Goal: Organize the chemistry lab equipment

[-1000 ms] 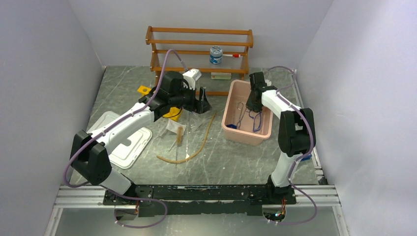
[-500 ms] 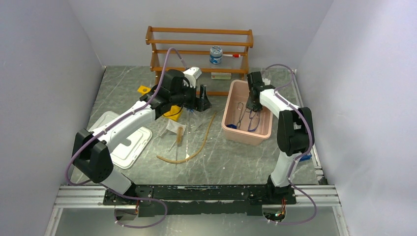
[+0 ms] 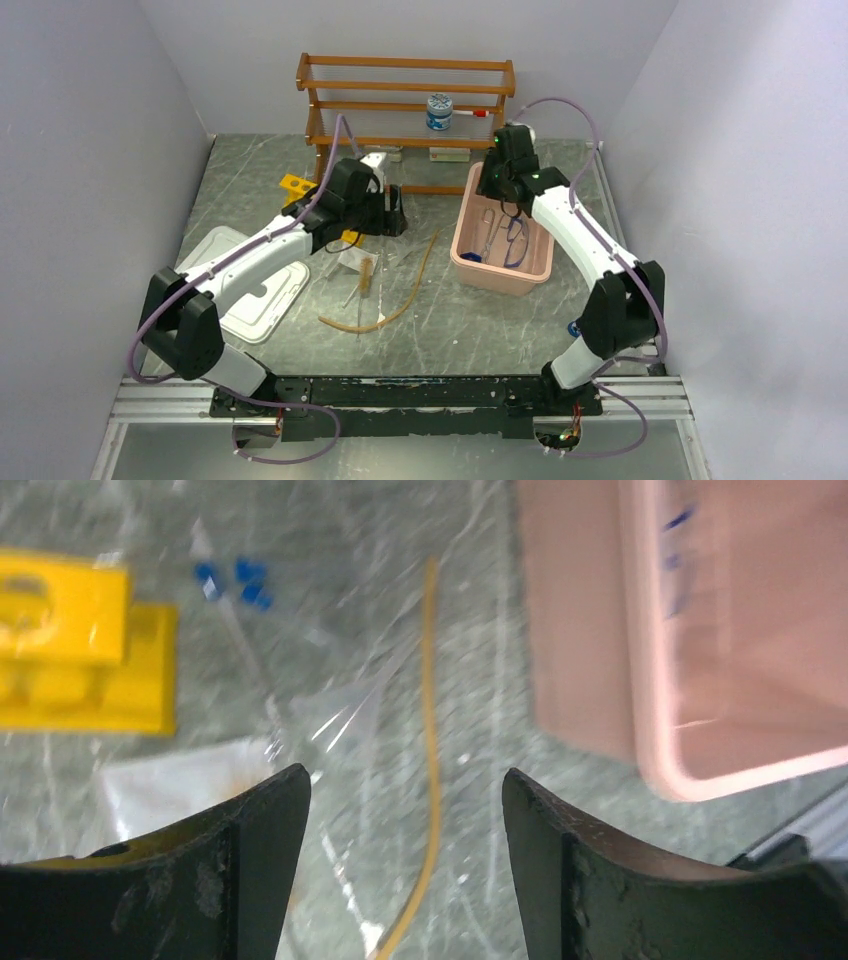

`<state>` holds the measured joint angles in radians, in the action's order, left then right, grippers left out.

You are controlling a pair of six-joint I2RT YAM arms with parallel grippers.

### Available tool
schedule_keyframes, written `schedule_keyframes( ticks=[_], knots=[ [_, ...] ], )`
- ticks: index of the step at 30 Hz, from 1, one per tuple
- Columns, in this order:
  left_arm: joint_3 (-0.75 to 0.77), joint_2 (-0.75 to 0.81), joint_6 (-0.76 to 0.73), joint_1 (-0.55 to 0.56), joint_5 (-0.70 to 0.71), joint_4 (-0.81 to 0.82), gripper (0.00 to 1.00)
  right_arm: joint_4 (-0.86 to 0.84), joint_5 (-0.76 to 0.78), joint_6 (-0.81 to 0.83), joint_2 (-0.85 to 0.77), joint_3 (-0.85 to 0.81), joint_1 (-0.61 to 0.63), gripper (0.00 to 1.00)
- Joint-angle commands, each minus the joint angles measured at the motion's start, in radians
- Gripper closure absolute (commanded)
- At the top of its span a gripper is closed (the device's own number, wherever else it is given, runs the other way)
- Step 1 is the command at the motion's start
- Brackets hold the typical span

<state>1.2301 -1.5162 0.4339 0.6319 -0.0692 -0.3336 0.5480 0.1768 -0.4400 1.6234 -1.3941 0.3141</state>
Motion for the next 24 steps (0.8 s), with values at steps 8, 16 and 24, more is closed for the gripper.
schedule_keyframes(
  ticks=[8, 16, 24],
  knots=[
    [-0.225, 0.059, 0.086, -0.023, 0.119, -0.25, 0.22, -0.186, -0.109, -0.081, -0.146, 0.115, 0.258, 0.56],
    [-0.31, 0.02, 0.071, -0.021, 0.001, -0.232, 0.51, -0.185, -0.079, -0.105, -0.176, 0.157, 0.296, 0.57],
    [-0.347, -0.053, 0.059, -0.02, 0.011, -0.189, 0.56, -0.195, -0.067, -0.13, -0.233, 0.211, 0.31, 0.59]
  ],
)
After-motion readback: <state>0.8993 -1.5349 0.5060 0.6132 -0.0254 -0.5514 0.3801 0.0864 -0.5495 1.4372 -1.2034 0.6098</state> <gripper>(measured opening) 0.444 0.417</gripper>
